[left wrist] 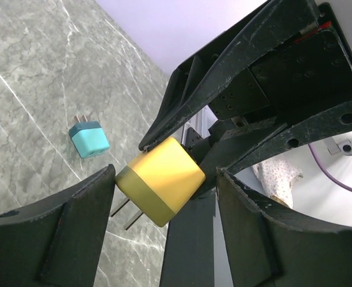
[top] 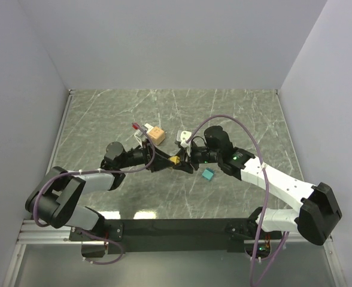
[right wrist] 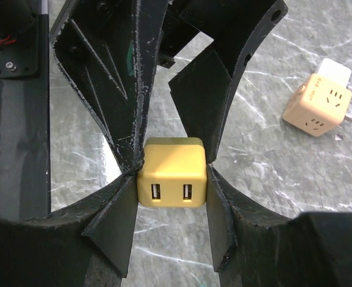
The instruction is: Insert the plug
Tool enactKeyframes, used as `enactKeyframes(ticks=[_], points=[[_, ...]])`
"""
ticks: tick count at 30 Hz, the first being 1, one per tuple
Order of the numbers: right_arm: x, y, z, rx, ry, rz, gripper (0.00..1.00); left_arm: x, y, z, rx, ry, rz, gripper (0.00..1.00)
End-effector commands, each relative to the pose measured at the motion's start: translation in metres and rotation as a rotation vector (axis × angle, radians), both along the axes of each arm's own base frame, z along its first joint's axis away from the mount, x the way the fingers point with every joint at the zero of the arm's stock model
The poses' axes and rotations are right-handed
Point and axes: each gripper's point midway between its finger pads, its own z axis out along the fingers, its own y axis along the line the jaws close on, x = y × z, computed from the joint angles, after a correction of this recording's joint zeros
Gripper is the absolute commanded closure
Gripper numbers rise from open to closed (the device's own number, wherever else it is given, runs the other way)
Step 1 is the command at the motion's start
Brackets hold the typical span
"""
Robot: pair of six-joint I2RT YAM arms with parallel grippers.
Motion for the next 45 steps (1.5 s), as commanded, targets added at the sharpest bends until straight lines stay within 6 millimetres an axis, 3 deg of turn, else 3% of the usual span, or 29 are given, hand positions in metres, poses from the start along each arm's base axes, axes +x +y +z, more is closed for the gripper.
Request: enactKeyframes(ticks=[1,3,10,18,45], points=[[0.024,0.015,0.046,0.113,-0.17,-0.045,1.0,-0.033,-0.012,0.017,-0.028,-0.106,-0.171,0.27],[0.029,0.015,0.044,0.101,-0.153,-0.073,1.0,-0.03,-0.011,0.011,0.002,-0.097,-0.151,0.27],[0.039,0.023,0.047,0.123,-0.119,-0.112,1.0,-0.032,-0.011,0.019,-0.012,-0.134,-0.153,0.26],[0.058,0.026,0.049,0.141,-0.087,-0.209,1.0,-0.038,-0.023,0.014,-0.031,-0.107,-0.211,0.26],[0.093,0.012,0.088,0.235,-0.171,-0.421,1.0,-0.054,-0.044,0.003,-0.001,-0.087,-0.253,0.25]])
